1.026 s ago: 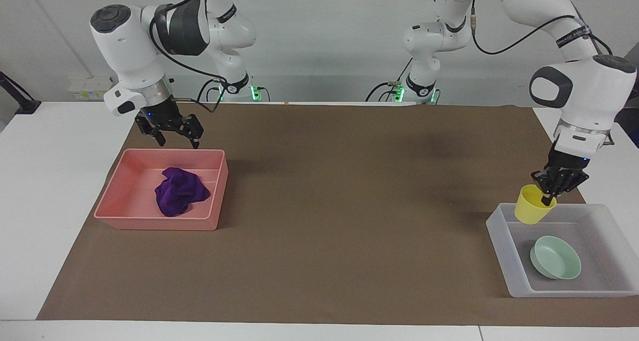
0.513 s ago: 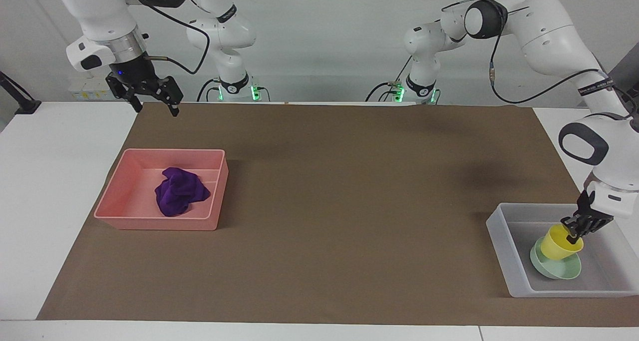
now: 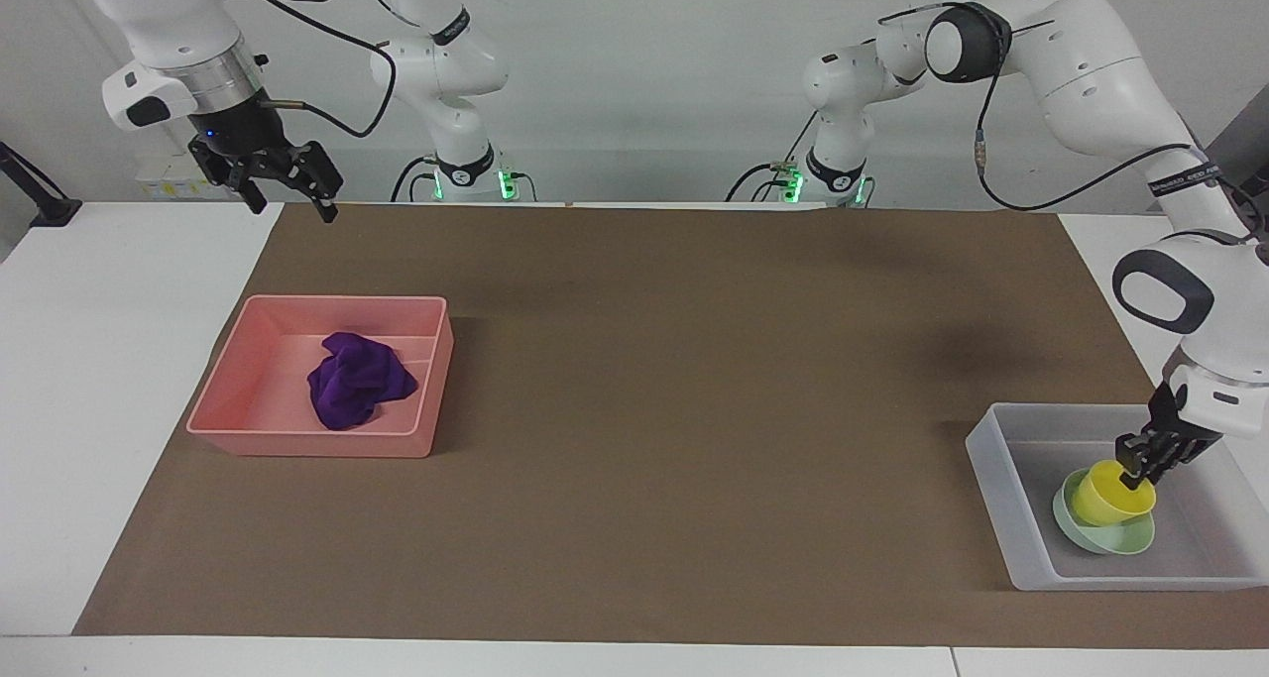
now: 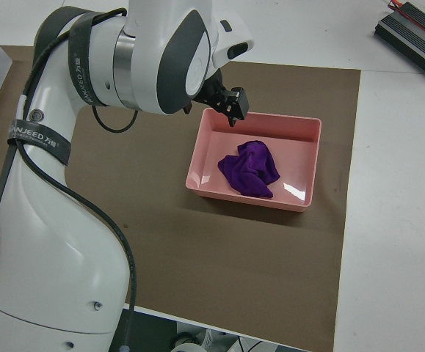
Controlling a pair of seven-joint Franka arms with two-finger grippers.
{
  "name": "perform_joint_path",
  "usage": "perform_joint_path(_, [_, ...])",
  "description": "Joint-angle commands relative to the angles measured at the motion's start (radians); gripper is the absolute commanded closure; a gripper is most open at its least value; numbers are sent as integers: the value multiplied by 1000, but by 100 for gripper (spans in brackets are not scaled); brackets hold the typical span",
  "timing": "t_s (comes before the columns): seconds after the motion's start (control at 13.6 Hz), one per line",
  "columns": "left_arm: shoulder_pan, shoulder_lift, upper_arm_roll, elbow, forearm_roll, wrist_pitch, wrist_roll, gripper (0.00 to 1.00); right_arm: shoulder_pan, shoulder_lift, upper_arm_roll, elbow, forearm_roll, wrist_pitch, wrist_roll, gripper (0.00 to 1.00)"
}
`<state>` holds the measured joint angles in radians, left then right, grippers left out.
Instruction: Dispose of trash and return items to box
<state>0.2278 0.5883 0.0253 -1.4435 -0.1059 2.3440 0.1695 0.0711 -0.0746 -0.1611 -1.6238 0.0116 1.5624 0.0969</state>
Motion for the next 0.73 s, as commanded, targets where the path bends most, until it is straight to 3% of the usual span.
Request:
perform_joint_path(0.0, [-4, 5, -2, 25, -3, -11, -2, 5, -45, 7, 48, 22, 19, -27, 1, 0])
perform_joint_path(0.07, [-4, -4, -2, 26, 2, -14, 1, 0, -45, 7, 49, 24, 18, -27, 1, 0])
perform_joint_path(0.22, [-33, -69, -5, 0, 8, -23, 16, 0, -42, 7, 51, 24, 8, -27, 1, 0])
perform_joint_path(0.66, [-206, -306, -4, -205, 12, -32, 61, 0, -59, 6, 94, 30, -15, -31, -20, 0])
